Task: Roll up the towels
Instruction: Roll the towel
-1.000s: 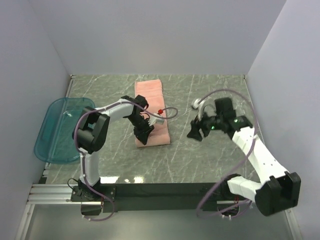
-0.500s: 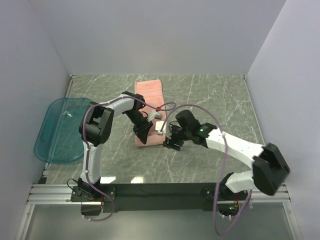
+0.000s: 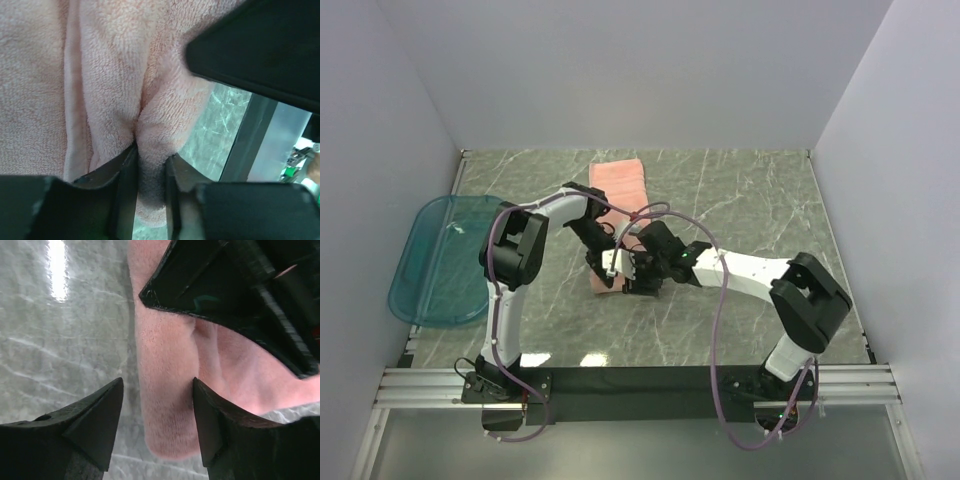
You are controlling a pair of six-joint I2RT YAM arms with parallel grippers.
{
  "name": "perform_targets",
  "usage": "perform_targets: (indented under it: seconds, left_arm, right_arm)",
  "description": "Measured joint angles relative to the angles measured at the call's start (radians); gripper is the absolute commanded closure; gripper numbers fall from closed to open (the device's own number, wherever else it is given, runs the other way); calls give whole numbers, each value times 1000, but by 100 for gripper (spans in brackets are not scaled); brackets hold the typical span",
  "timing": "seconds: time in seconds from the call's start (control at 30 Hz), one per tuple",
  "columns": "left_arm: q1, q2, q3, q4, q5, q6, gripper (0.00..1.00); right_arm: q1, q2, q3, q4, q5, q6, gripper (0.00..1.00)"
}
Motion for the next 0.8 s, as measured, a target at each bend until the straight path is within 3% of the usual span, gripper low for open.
perform_targets:
  seconds: [0.13,0.23,0.27,0.33,0.53,0.7,0.8]
  left_arm:
    - [14,9,0,-1,29,-8,68]
    - [21,12,0,-3,39,-10,66]
    - [23,13,0,-4,41,-11,66]
    - [29,13,-2,-4,45,-11,65]
    - [59,8,-39,9,101,-34,64]
    - [78,-25,-167,40,198,-68,64]
    - [78,-53,-259,70,256,-106,52]
  right_arm:
    - [1,69,9,-1,2,-23,49]
    - [1,121,52,-26,9,-38,69]
    - [0,135,80,-53,11,-44,87]
    - [-1,156,129,-108,8,-58,98]
    - [-11,198,229,-265,-50,-85,100]
    - [-13,211,256,-357,-158,-91,100]
    - [-13,211,250,-410,-232,-87,100]
